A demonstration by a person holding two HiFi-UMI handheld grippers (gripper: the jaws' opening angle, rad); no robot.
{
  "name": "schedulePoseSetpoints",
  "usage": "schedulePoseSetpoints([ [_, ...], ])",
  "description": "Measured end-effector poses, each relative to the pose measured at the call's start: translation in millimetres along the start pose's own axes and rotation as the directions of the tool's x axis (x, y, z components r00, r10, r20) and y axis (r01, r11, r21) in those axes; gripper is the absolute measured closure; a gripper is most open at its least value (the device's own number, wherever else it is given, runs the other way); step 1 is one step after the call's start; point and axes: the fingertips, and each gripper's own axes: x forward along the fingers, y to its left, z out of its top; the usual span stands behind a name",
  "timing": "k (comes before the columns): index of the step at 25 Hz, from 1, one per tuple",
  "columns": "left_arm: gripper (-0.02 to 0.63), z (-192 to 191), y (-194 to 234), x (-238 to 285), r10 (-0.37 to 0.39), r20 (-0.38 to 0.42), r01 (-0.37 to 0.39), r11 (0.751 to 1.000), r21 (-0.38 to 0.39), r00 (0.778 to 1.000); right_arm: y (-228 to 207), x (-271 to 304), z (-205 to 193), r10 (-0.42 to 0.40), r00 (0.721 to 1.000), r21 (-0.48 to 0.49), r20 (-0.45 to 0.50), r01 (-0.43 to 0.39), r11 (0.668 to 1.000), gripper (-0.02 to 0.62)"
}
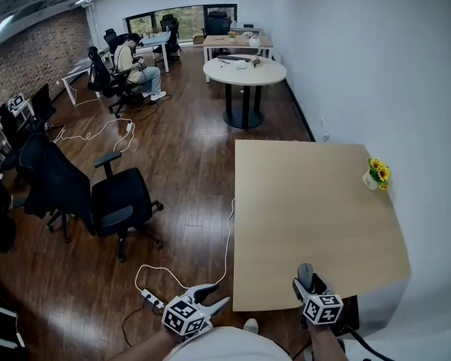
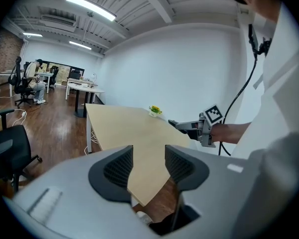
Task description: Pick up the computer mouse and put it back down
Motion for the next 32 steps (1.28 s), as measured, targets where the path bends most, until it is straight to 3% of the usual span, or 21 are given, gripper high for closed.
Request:
schedulePoseSetpoints([
  [5, 0.423, -13, 12, -24, 0.071, -0.008, -0.072, 0.997, -0.043, 0.997, -37, 76, -34, -0.074, 0.994, 0.008, -0.082, 0.075, 0.997, 0.288],
  [10, 0.423, -26, 24, -52, 0.175, -0.005, -0.175, 0.980, -0.099, 0.984, -65, 138, -79, -0.137, 0.967, -0.066, -0.214, 0.125, 0.990, 0.288],
  [18, 0.423, -40, 39, -83, 0.291, 0.000, -0.287, 0.945, -0.158, 0.957, -63, 177, -123, -0.166, 0.934, -0.221, -0.317, 0.097, 0.970, 0.287],
  [20, 0.423, -39, 39, -84, 0.301, 0.000, -0.297, 0.941, -0.163, 0.954, -65, 179, -131, -0.167, 0.927, -0.231, -0.335, 0.091, 0.969, 0.285],
  [24, 0.423, -39, 42, -82, 0.304, 0.005, -0.299, 0.940, -0.166, 0.953, -66, 182, -141, -0.122, 0.917, -0.145, -0.380, 0.072, 0.987, 0.284],
  [27, 0.423, -37, 42, -78, 0.289, 0.008, -0.284, 0.945, -0.159, 0.957, -67, 185, -136, -0.109, 0.913, -0.161, -0.394, 0.049, 0.986, 0.279],
  [28, 0.423, -35, 42, -75, 0.281, 0.011, -0.276, 0.949, -0.155, 0.960, -67, 184, -135, -0.105, 0.912, -0.162, -0.395, 0.043, 0.986, 0.246],
  [29, 0.423, -34, 42, -72, 0.272, 0.014, -0.267, 0.952, -0.150, 0.962, -66, 181, -133, -0.101, 0.915, -0.158, -0.390, 0.042, 0.987, 0.169],
  [32, 0.423, -27, 43, -64, 0.245, 0.024, -0.239, 0.961, -0.137, 0.969, -63, 164, -116, -0.093, 0.939, -0.147, -0.331, 0.046, 0.988, 0.163],
])
